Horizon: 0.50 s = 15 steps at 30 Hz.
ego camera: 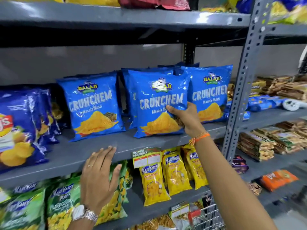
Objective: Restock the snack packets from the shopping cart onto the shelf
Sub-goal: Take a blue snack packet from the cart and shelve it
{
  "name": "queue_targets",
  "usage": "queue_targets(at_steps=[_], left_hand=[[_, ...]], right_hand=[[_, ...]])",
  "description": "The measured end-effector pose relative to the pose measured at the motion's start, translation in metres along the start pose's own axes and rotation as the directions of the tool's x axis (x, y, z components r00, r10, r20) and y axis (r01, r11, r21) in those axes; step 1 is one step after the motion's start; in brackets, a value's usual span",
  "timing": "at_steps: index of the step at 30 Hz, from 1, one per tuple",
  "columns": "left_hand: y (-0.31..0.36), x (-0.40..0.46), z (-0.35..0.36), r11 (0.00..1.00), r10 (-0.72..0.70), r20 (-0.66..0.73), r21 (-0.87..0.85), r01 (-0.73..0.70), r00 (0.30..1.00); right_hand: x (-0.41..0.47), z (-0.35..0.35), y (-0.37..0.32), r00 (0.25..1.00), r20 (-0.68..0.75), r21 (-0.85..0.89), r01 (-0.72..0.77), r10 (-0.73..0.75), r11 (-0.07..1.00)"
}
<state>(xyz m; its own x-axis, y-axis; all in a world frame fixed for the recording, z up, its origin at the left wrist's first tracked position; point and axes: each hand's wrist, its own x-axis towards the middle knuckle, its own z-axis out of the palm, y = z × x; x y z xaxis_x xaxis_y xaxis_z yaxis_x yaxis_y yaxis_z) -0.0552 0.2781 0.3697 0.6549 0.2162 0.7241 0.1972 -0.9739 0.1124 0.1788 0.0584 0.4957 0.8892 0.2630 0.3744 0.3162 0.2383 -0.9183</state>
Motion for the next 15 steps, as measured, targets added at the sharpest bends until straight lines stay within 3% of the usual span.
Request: queue_targets(at_steps=[12,15], left_hand=[[0.004,-0.004,0.011,0.999,-0.018,-0.072,-0.031,0.016,0.997],[0.003,-0.005,0.011,0.999,-0.014,-0.084,-0.034,0.011,0.996]], right_hand=[[0.008,-0.009,0.018,0.999,-0.046,-0.092,0.022,-0.027,0.995],[0.000,-0.020,0.016,0.999,-0.022,-0.183,0.035,-0.040,0.983]])
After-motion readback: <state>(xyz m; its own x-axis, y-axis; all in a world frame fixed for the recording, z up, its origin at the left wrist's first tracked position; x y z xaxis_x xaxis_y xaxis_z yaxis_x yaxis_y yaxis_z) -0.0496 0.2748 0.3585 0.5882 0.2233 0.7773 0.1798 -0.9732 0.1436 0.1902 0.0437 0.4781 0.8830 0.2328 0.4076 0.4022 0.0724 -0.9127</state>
